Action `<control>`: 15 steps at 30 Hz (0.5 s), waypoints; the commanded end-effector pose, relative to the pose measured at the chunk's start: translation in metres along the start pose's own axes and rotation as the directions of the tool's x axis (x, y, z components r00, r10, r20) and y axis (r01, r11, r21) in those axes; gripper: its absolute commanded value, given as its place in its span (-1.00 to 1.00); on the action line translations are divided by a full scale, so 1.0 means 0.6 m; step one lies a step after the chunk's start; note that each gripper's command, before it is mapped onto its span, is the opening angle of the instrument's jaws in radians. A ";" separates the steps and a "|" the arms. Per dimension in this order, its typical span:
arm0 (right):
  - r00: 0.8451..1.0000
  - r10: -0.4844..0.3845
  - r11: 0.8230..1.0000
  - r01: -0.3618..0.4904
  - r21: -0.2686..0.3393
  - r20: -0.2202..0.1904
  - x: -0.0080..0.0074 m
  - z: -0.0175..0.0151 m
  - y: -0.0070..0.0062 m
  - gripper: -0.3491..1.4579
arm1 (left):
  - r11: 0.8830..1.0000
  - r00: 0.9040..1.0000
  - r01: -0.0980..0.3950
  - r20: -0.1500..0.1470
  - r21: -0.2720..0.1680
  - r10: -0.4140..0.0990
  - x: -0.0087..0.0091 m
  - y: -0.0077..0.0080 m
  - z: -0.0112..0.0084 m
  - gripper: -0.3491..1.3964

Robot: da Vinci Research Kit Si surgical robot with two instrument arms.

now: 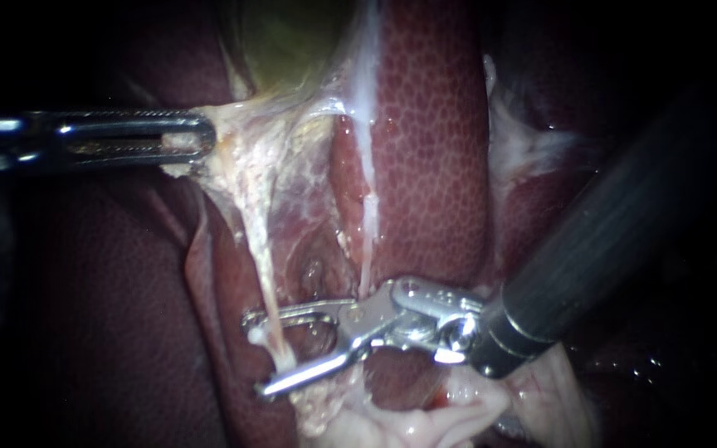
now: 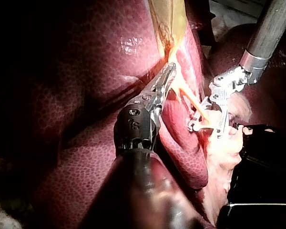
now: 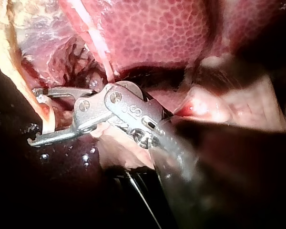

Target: Going back first clip left tube

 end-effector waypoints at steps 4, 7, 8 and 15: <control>1.000 0.003 1.000 -0.003 0.007 0.003 -0.0001 0.0005 -0.0003 0.05 | 1.000 1.000 0.000 0.000 0.000 0.000 0.0001 0.0000 0.0001 -1.00; 1.000 0.009 1.000 -0.009 0.007 0.005 -0.0002 0.0003 0.0001 0.05 | 1.000 1.000 0.000 0.000 0.000 0.000 0.0001 0.0000 0.0001 -1.00; 1.000 -0.002 1.000 0.002 0.006 0.012 -0.0003 0.0002 0.0002 0.05 | 1.000 1.000 0.000 0.000 0.000 0.000 0.0001 0.0000 0.0001 -1.00; 0.992 -0.109 0.993 0.111 -0.039 0.061 -0.0004 -0.0014 0.0014 0.05 | 1.000 1.000 0.000 0.000 0.000 0.000 0.0001 0.0001 0.0000 -1.00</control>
